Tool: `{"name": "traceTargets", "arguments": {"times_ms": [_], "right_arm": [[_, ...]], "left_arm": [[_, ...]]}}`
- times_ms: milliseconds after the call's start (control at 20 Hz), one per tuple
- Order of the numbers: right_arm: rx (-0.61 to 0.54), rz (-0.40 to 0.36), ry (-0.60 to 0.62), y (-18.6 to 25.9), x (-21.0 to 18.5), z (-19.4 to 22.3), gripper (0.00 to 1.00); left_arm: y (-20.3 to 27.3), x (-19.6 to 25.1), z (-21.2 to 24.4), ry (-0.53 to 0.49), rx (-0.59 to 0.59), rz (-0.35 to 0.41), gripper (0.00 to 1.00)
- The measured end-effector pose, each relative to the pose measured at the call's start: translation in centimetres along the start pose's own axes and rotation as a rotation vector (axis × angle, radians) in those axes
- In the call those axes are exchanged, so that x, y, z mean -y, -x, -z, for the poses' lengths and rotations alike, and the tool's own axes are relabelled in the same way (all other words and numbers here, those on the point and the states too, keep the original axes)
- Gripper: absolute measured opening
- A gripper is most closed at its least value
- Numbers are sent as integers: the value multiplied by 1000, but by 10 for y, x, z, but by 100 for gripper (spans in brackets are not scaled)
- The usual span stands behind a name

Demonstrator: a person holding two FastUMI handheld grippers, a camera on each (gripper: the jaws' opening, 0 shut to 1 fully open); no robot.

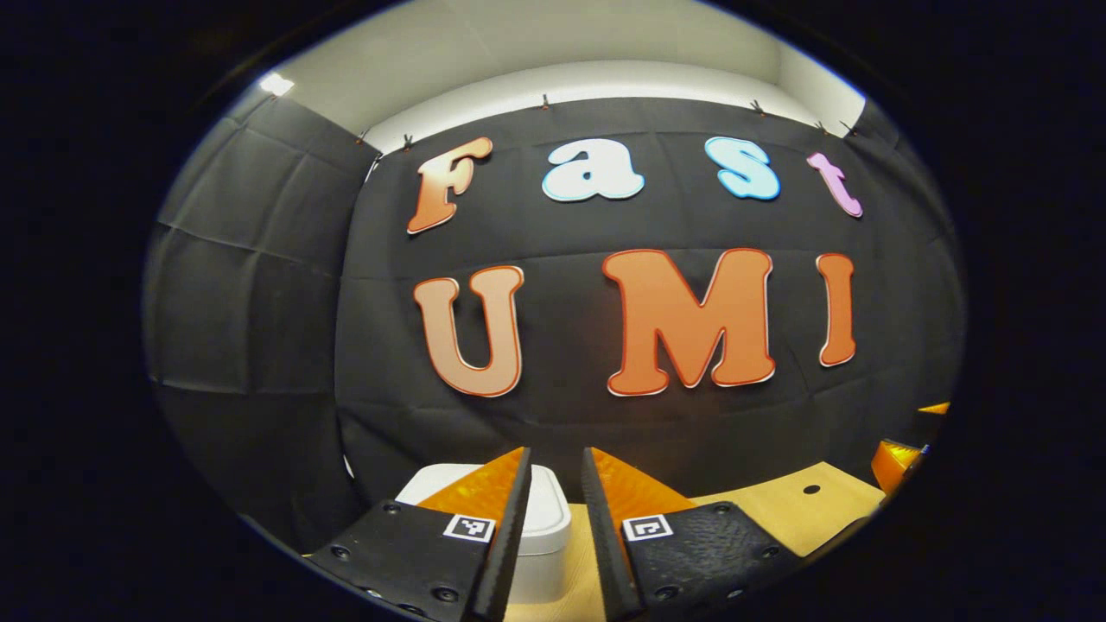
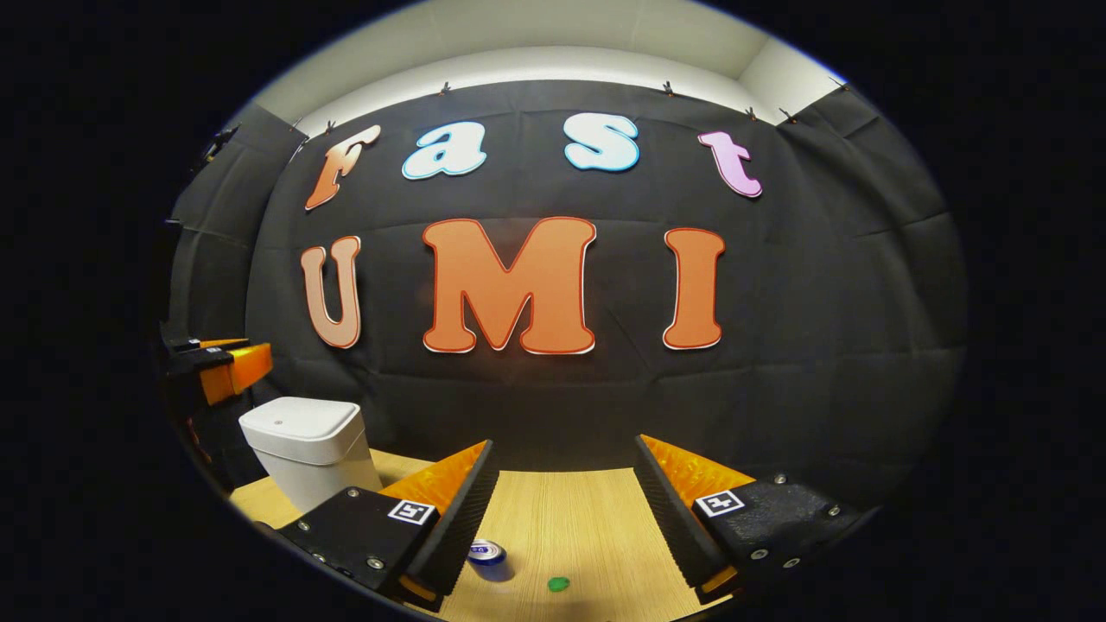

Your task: Press the lid of the desktop garbage bin to open it, pick up the crumpled paper on the desktop and throw it into the bin, then pick up the pop can on the desktop and drop it into the bin, and finally close the garbage bin lid.

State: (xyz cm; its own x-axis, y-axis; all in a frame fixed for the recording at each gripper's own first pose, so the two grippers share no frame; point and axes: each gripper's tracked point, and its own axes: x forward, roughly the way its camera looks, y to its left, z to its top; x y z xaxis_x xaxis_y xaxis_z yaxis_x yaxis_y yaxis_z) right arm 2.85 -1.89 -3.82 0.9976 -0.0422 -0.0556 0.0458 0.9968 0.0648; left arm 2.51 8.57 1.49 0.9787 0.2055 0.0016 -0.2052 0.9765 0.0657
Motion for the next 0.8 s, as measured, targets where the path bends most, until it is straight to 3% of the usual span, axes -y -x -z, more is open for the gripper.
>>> {"name": "traceTargets", "arguments": {"times_ms": [50,250,300,500,800], "right_arm": [[-3,-1,0,0,0,1,93],[-12,-6,7,-1,-3,4,93],[-13,-6,11,-1,-4,5,93],[-20,-6,23,-3,-3,10,94],[-65,11,32,-9,3,28,94]], "left_arm": [[-5,-11,-2,8,-1,-21,36],[-27,-44,-6,32,-24,-78,3],[-33,-44,-3,35,-43,-65,0],[-55,-54,23,12,-144,-40,0],[-79,-65,101,119,-369,-21,0]]}}
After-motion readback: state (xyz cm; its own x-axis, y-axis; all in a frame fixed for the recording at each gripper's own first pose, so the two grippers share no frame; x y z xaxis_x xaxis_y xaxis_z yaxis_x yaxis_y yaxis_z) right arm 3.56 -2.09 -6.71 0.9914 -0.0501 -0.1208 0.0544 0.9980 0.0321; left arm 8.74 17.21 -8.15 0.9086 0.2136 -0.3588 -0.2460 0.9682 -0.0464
